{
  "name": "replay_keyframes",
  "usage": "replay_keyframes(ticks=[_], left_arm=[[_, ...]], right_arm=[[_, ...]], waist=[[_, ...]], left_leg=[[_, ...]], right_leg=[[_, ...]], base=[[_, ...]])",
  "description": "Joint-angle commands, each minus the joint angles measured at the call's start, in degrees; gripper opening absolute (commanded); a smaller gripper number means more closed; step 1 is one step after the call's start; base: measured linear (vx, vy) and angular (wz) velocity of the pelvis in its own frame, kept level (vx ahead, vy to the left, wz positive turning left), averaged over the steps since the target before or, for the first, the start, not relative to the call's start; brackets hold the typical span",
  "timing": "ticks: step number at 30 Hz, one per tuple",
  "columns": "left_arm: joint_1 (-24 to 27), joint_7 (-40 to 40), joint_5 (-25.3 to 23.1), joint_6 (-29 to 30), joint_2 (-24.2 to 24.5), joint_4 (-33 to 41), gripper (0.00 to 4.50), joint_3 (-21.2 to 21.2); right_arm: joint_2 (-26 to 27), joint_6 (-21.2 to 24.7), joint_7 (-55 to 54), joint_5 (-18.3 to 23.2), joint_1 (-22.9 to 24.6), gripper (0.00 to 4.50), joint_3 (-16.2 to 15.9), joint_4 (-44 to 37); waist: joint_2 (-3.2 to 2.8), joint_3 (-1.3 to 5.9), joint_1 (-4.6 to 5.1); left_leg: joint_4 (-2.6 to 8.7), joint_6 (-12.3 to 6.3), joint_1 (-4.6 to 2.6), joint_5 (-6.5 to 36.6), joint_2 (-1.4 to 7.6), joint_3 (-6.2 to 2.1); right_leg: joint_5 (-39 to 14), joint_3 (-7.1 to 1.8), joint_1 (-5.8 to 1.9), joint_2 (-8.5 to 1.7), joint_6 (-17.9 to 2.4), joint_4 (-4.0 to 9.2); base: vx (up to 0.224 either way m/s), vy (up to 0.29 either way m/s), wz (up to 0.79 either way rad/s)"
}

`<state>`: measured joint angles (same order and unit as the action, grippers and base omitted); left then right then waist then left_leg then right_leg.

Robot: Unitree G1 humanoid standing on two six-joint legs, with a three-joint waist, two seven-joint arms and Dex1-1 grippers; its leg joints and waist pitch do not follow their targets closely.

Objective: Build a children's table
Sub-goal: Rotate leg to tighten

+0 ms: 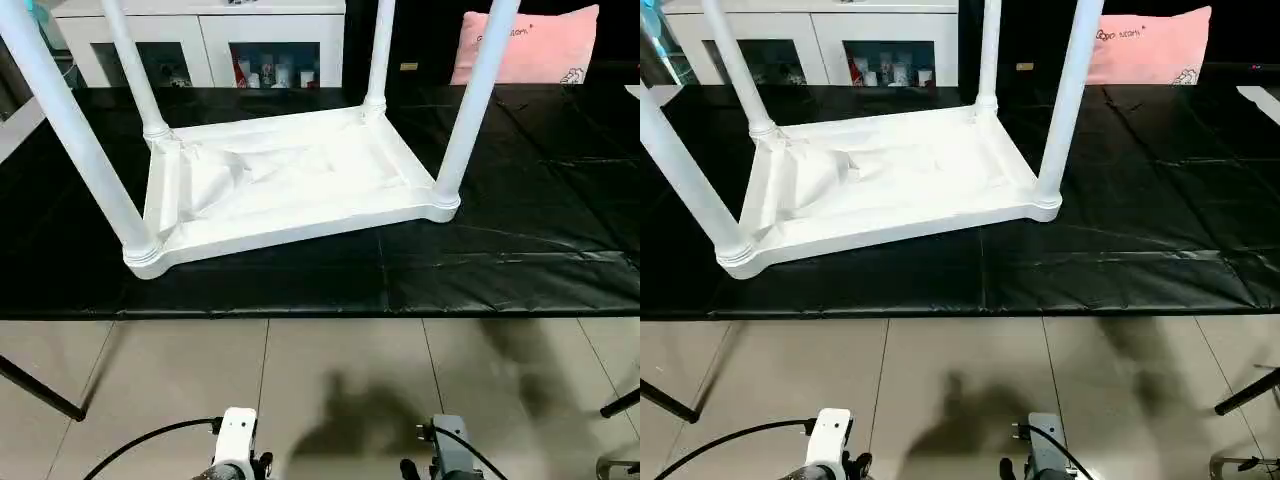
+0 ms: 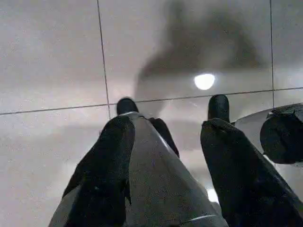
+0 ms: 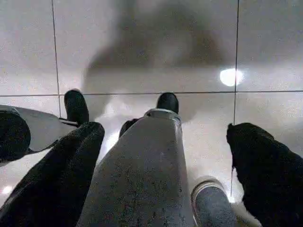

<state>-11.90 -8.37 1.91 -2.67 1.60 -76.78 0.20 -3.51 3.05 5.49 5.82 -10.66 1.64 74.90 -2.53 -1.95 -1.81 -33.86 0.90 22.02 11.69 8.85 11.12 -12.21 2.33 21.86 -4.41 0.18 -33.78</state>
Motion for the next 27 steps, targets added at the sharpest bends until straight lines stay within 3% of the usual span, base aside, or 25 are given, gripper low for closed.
replay_keyframes(ticks=[1, 27], left_arm=[[-0.1, 0.0, -0.4, 0.3, 0.2, -0.5, 2.60, 0.5], [-0.1, 0.0, -0.4, 0.3, 0.2, -0.5, 2.60, 0.5]], right_arm=[[0.1, 0.4, 0.0, -0.6, 0.5, 4.50, -0.1, 0.4], [0.1, 0.4, 0.0, -0.6, 0.5, 4.50, -0.1, 0.4]], waist=[[0.18, 1.63, 0.12], [0.18, 1.67, 0.11]], left_leg=[[5.52, -0.67, -1.08, 20.8, 5.57, -2.52], [5.49, -0.96, -1.07, 20.1, 5.60, -2.49]], right_leg=[[-13.4, -2.98, -0.87, -5.75, -13.6, 5.08], [-12.4, -2.94, -0.94, -5.71, -13.9, 4.95]], base=[[0.000, 0.000, 0.00], [0.000, 0.000, 0.00]])
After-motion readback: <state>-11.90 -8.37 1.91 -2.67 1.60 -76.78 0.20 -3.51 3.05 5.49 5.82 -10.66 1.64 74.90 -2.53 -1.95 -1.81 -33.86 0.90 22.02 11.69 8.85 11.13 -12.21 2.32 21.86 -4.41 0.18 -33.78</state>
